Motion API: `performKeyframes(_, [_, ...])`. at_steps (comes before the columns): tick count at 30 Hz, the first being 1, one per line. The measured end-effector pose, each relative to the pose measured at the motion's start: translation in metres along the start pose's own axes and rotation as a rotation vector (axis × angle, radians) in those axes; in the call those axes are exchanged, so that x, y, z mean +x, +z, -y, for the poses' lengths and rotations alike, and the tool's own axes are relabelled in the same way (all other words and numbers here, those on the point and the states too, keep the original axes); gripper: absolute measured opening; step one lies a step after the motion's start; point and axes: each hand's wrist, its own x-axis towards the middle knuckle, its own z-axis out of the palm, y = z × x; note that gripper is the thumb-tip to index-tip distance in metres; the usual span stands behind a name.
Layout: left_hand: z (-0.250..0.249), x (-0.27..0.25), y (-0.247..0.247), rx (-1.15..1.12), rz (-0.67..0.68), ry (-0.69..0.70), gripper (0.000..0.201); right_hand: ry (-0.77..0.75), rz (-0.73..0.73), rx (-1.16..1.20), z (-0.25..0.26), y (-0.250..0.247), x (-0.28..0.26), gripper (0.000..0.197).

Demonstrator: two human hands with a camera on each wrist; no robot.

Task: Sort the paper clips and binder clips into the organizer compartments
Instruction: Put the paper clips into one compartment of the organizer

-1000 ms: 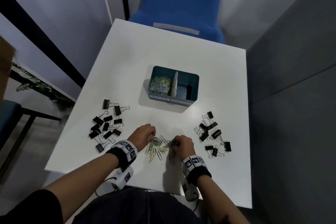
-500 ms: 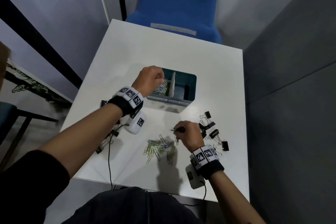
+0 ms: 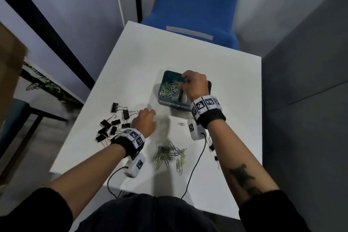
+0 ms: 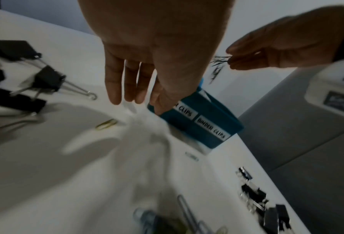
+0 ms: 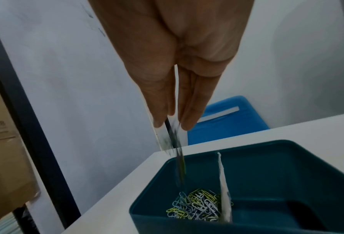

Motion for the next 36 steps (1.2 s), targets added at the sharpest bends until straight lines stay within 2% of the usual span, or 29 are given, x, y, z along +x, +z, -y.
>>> performKeyframes(3, [0.009, -0.009, 0.02, 0.12, 0.139, -0.05, 0.057, -0.026, -0.037, -0.001, -0.013, 0.014, -0.019, 0.016])
performKeyframes(5, [0.012, -0.017, 0.032, 0.151, 0.223, -0.051, 0.073, -0.038, 0.009, 0.015, -0.031, 0.034, -0.042, 0.004])
performKeyframes(6, [0.011, -0.023, 0.038, 0.174, 0.258, -0.043, 0.079, -0.047, 0.052, 0.006, -0.041, 0.044, -0.055, 0.004])
performKeyframes(8, [0.009, -0.033, 0.049, 0.202, 0.281, 0.014, 0.084, -0.038, 0.166, -0.082, -0.063, 0.065, -0.08, 0.016])
performKeyframes(12, [0.008, -0.056, 0.066, 0.251, 0.292, 0.255, 0.086, 0.004, 0.454, -0.296, -0.098, 0.101, -0.109, 0.068])
performKeyframes(15, [0.014, -0.071, 0.075, 0.324, 0.306, 0.406, 0.088, -0.025, 0.564, -0.375, -0.108, 0.112, -0.116, 0.084])
performKeyframes(18, [0.022, -0.08, 0.079, 0.33, 0.305, 0.507, 0.088, -0.186, 0.606, -0.368, -0.106, 0.117, -0.132, 0.081])
performKeyframes(21, [0.028, -0.085, 0.075, 0.293, 0.329, 0.525, 0.078, -0.326, 0.585, -0.247, -0.11, 0.124, -0.156, 0.065])
performKeyframes(24, [0.036, -0.087, 0.067, 0.198, 0.277, 0.552, 0.077, -0.355, 0.456, -0.175, -0.118, 0.119, -0.176, 0.051])
performKeyframes(27, [0.049, -0.085, 0.064, 0.187, 0.21, 0.531, 0.077, -0.259, 0.329, -0.145, -0.131, 0.107, -0.193, 0.05])
performKeyframes(30, [0.053, -0.083, 0.064, 0.196, 0.229, 0.446, 0.087, -0.029, 0.432, -0.183, -0.142, 0.098, -0.207, 0.072])
performKeyframes(32, [0.048, -0.081, 0.065, 0.19, 0.271, 0.396, 0.092, 0.024, 0.501, -0.176, -0.145, 0.101, -0.213, 0.079])
performKeyframes(34, [0.037, -0.079, 0.067, 0.168, 0.296, 0.374, 0.089, 0.05, 0.504, -0.138, -0.139, 0.106, -0.213, 0.071])
performKeyframes(36, [0.024, -0.077, 0.07, 0.127, 0.296, 0.375, 0.081, 0.073, 0.463, -0.086, -0.128, 0.111, -0.211, 0.055])
